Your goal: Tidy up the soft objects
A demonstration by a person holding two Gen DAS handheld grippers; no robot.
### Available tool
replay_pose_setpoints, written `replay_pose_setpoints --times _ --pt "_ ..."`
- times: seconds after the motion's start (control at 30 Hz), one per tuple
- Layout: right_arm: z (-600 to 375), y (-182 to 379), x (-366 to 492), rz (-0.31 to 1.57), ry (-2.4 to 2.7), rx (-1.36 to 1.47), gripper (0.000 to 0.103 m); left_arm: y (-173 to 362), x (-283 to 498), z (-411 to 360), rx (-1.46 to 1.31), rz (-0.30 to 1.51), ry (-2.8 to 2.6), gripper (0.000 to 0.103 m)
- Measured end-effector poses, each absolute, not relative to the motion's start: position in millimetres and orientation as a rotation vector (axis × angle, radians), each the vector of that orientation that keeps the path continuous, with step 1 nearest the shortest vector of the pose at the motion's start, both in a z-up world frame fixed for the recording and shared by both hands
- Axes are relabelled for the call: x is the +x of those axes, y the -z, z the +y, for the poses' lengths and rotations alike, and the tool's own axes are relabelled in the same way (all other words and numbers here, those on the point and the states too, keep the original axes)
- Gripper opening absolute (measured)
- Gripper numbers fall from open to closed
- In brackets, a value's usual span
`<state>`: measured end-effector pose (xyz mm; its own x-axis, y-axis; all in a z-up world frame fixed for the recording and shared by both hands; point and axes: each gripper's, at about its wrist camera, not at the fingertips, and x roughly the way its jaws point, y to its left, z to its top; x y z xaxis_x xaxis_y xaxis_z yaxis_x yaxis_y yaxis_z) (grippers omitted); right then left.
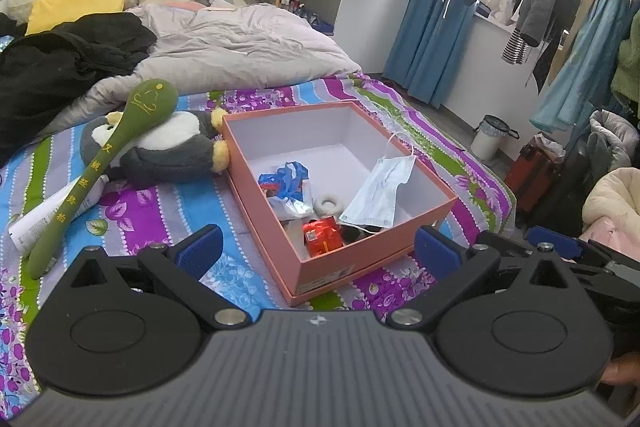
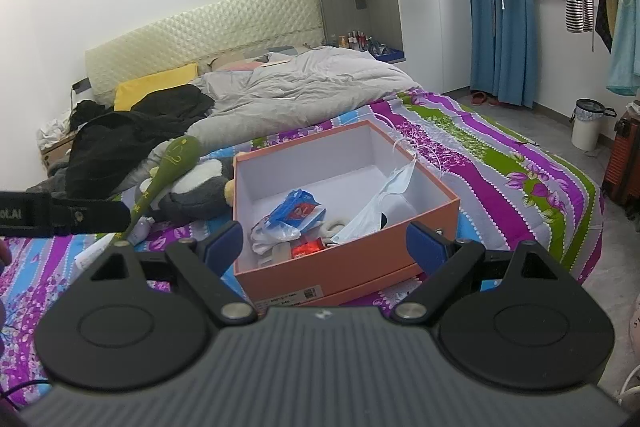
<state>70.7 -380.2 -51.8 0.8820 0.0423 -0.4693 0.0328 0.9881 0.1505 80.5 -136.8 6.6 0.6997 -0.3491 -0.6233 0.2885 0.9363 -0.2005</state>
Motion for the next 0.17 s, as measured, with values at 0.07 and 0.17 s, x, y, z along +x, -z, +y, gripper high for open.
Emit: replay_pose_setpoints --times 0.07,0.17 --pt "-380.5 51.5 70.7 0.492 -0.007 0.159 0.090 -5.3 81.1 -137.0 -0.088 0.715 0.351 0.103" --pt "-380.0 51.0 71.1 0.493 -0.009 0.158 0.090 -4.2 80.7 -136.9 -0.088 0.717 0.353 0.103"
